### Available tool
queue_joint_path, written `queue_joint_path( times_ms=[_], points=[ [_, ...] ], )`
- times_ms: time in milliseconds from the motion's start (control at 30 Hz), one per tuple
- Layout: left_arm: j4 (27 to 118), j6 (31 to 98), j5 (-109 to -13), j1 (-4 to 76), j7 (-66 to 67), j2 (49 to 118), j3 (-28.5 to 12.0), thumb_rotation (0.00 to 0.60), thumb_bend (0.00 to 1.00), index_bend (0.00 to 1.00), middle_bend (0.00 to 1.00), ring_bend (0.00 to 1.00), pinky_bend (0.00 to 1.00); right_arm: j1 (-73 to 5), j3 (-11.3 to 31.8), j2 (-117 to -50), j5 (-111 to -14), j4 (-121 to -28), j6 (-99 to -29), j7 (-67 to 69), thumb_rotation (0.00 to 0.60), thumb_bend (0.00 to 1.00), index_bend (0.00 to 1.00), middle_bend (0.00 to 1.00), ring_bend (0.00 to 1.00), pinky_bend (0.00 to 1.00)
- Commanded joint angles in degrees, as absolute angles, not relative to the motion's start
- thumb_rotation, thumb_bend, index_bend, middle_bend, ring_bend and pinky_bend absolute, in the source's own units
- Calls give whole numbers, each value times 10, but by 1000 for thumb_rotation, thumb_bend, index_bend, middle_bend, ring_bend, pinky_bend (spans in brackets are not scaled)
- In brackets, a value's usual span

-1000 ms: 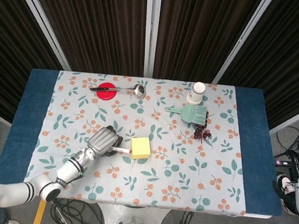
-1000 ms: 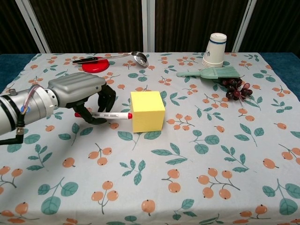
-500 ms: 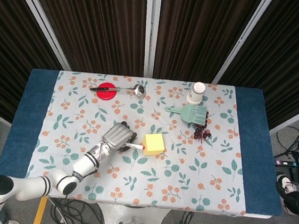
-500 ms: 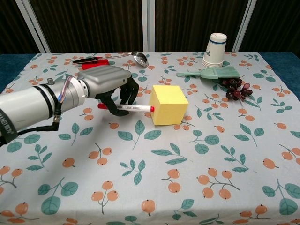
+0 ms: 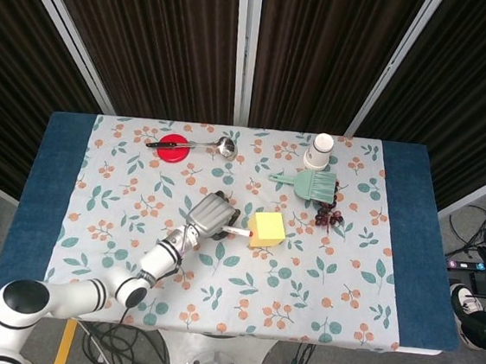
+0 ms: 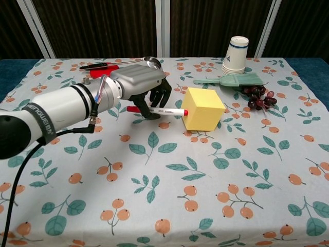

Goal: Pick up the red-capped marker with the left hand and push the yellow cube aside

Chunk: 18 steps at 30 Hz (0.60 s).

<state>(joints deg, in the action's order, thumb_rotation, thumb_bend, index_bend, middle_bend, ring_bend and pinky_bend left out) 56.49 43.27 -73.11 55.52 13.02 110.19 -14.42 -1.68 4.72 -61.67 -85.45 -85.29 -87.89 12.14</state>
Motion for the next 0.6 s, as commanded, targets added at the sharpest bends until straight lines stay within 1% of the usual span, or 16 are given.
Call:
queue_joint_path(
  times_ms=[33,133,433,500,600],
  points=[
    [561,431,-729,560,133,1105,-144,600,396,716,743,488,317,-16,48,-617,-854,-853,-880,122,600,176,0,88,0,0],
    [568,440,-726,551,134,1098,-137,600,396,713,740,488,317,-16,48,-616,-854,-853,-879,123,600,176,0,88,0,0],
    [639,506,-723,468,138,1020,-89,600,397,684,718,488,315,-24,47,-620,-866,-852,-876,124,600,176,0,88,0,0],
    [653,512,-719,451,143,1004,-76,600,396,650,697,483,314,-24,47,-621,-868,-853,-876,123,600,176,0,87,0,0],
    [667,509,-705,433,159,985,-62,600,393,543,610,446,311,-26,45,-623,-874,-858,-877,117,600,176,0,87,0,0]
  ],
)
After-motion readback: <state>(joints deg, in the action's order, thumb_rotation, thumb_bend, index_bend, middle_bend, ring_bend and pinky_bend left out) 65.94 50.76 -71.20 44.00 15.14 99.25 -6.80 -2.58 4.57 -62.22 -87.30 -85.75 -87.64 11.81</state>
